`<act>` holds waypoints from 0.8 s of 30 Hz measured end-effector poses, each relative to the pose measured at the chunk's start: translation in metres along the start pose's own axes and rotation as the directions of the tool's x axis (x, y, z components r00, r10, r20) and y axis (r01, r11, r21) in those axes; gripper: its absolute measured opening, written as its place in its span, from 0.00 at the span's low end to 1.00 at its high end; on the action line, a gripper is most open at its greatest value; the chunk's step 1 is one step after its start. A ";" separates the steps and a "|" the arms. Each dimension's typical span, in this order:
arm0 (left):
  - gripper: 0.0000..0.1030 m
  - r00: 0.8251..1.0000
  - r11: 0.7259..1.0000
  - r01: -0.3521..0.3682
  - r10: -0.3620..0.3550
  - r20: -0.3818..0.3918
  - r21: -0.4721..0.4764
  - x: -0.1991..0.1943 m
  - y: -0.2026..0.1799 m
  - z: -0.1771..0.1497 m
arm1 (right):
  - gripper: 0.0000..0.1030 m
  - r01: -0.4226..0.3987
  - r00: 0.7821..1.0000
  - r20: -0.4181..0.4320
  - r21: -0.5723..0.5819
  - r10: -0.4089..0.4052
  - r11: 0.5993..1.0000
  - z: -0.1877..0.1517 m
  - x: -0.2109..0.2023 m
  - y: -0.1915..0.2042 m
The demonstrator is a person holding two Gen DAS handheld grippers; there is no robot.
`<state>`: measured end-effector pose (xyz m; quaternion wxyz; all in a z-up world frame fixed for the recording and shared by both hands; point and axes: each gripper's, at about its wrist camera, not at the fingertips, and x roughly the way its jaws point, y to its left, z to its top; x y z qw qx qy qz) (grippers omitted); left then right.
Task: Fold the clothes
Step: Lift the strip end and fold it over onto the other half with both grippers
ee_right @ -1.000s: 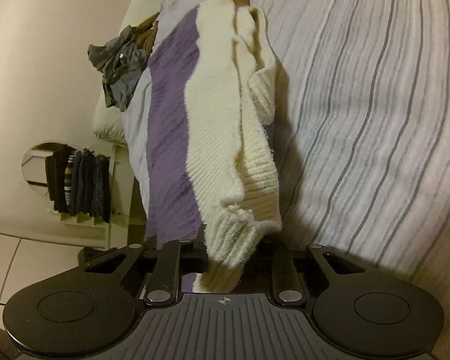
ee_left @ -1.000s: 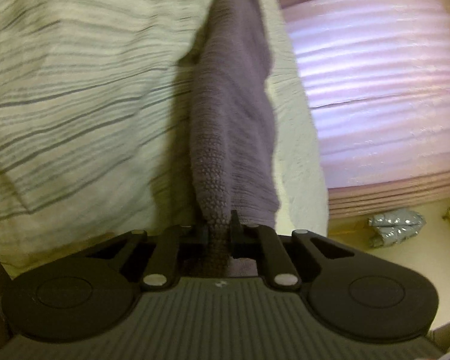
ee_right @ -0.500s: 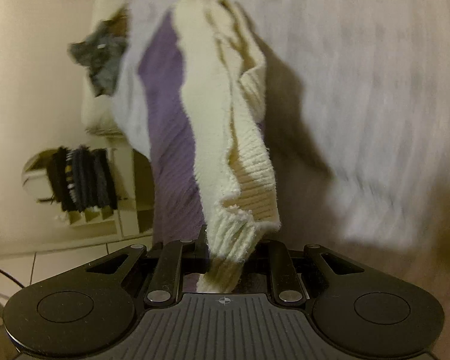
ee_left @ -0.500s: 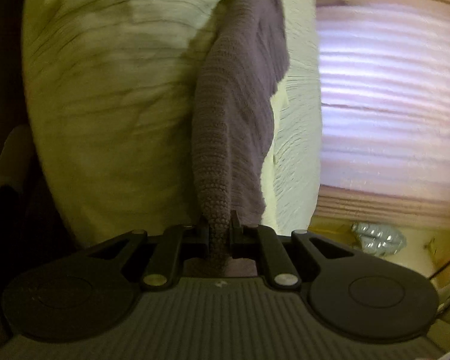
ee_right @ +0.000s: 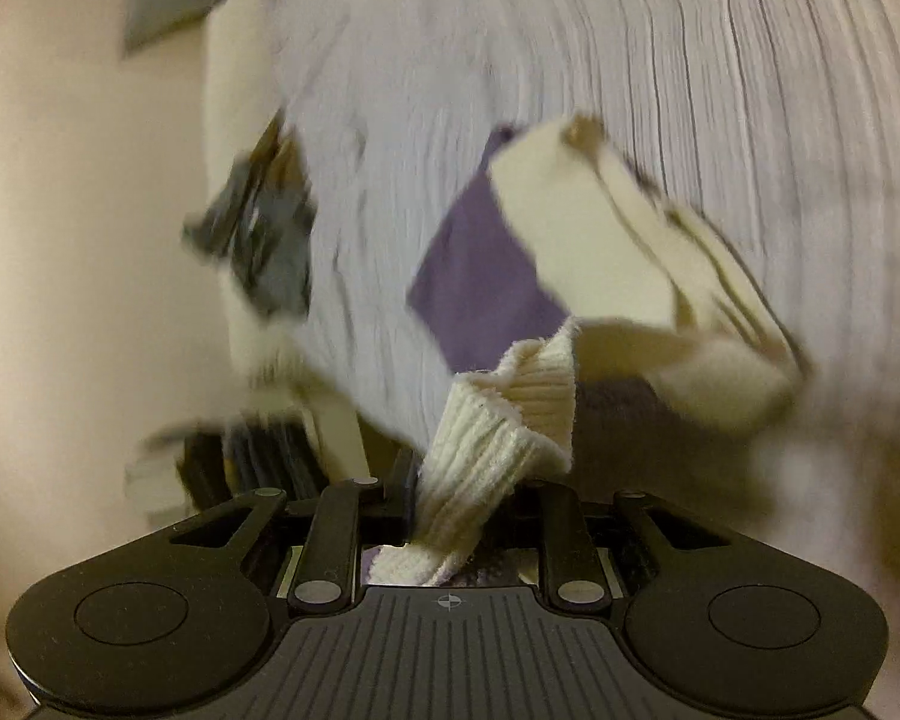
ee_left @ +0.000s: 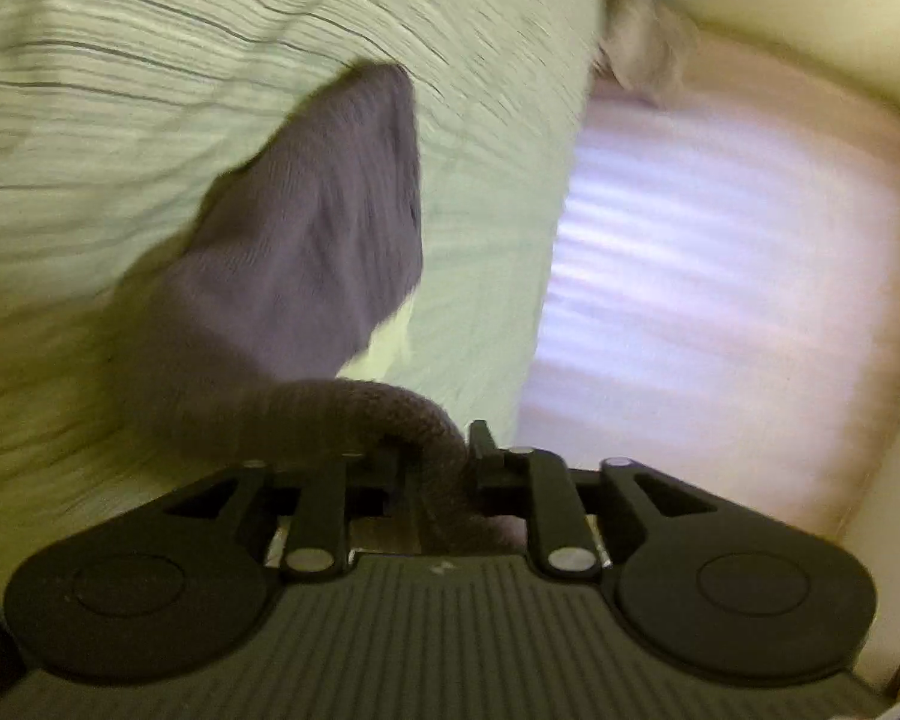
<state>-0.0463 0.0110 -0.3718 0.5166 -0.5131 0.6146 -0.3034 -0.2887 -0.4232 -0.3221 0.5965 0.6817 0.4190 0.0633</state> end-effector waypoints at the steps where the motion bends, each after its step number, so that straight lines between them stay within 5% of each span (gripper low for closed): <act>1: 0.26 1.000 1.000 0.004 -0.004 0.019 -0.016 0.004 0.001 0.008 | 0.20 0.003 1.000 0.020 0.041 -0.004 0.999 0.010 0.011 -0.001; 5: 0.26 0.995 0.996 0.025 -0.017 0.097 -0.081 0.018 0.005 0.040 | 0.21 0.033 0.993 0.105 0.226 -0.058 0.974 0.054 0.046 -0.028; 8: 0.28 0.987 0.991 0.044 -0.023 0.156 -0.128 0.028 0.009 0.064 | 0.43 0.023 0.986 0.152 0.312 -0.074 0.950 0.072 0.071 -0.040; 10: 0.40 0.980 0.986 0.058 -0.026 0.195 -0.159 0.035 0.011 0.081 | 0.54 0.000 0.980 0.188 0.319 -0.064 0.948 0.077 0.078 -0.041; 13: 0.40 0.971 0.999 -0.023 0.034 0.235 -0.046 0.029 -0.007 0.087 | 0.68 -0.076 0.973 0.231 0.298 0.005 0.952 0.083 0.073 -0.037; 17: 0.41 0.972 0.975 -0.144 0.106 0.211 0.170 0.028 -0.038 0.082 | 0.70 -0.079 0.967 0.249 0.067 0.060 0.995 0.088 0.057 -0.008; 19: 0.43 0.970 0.939 -0.196 0.143 0.199 0.283 0.030 -0.054 0.077 | 0.70 0.015 0.960 0.280 -0.142 0.026 0.990 0.082 0.041 0.018; 21: 0.46 0.958 0.880 -0.267 0.198 0.208 0.392 0.032 -0.063 0.068 | 0.70 0.138 0.951 0.306 -0.321 -0.035 0.937 0.077 0.034 0.035; 24: 0.46 0.948 0.814 -0.310 0.230 0.218 0.491 0.045 -0.065 0.063 | 0.70 0.308 0.936 0.319 -0.547 -0.146 0.778 0.064 0.048 0.051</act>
